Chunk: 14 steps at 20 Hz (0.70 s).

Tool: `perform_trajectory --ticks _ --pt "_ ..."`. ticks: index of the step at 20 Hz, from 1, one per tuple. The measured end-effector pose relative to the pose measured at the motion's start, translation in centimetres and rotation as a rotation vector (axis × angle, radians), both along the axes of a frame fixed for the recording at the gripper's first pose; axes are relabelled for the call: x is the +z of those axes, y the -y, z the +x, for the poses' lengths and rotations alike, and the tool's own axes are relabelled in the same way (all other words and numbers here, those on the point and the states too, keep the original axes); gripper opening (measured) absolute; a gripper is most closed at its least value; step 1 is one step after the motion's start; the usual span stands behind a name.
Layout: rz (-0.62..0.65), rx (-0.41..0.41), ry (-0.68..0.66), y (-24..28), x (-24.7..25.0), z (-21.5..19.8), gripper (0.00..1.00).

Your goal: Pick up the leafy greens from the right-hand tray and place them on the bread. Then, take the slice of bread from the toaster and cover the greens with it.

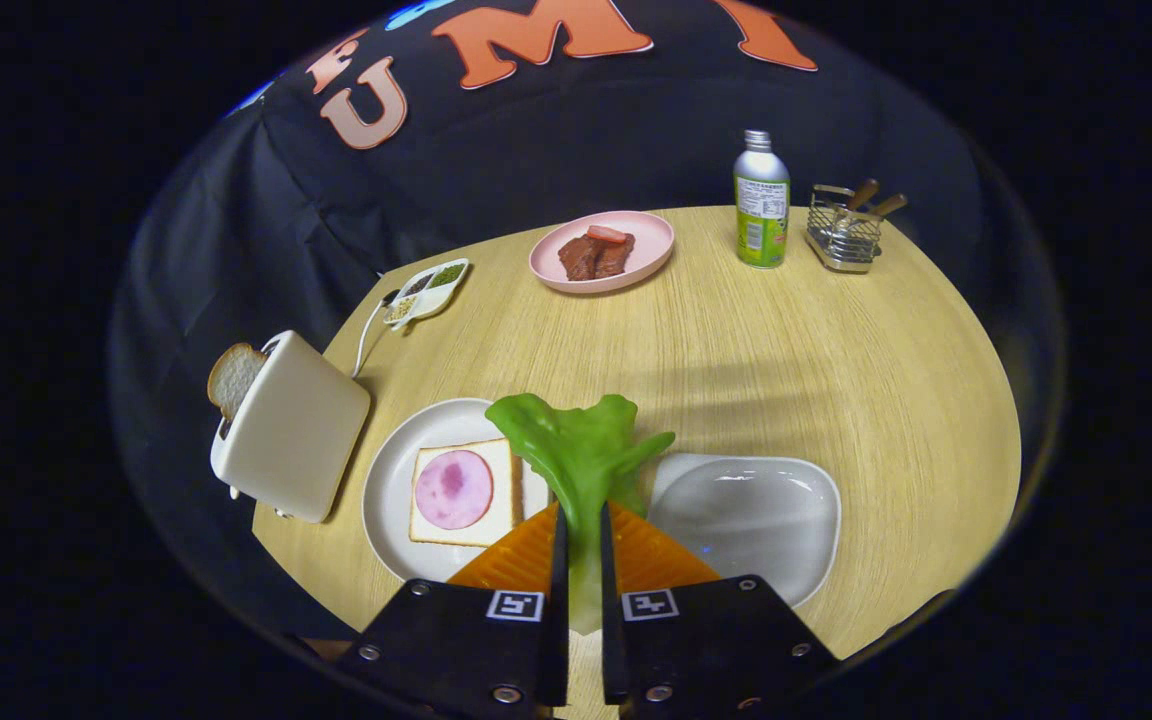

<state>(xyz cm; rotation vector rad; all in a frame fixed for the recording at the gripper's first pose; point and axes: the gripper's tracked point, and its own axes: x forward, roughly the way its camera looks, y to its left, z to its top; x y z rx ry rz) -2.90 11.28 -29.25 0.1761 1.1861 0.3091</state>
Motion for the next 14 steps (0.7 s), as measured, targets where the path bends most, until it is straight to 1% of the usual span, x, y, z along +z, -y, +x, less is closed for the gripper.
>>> perform_trajectory --ticks 4,8,14 --pt "0.029 0.045 0.008 -3.4 0.3 0.5 0.14" --pt "0.043 0.099 -0.014 -6.7 -0.6 0.3 0.14" --pt "0.055 0.116 -0.066 -9.8 -2.7 -0.1 0.14"
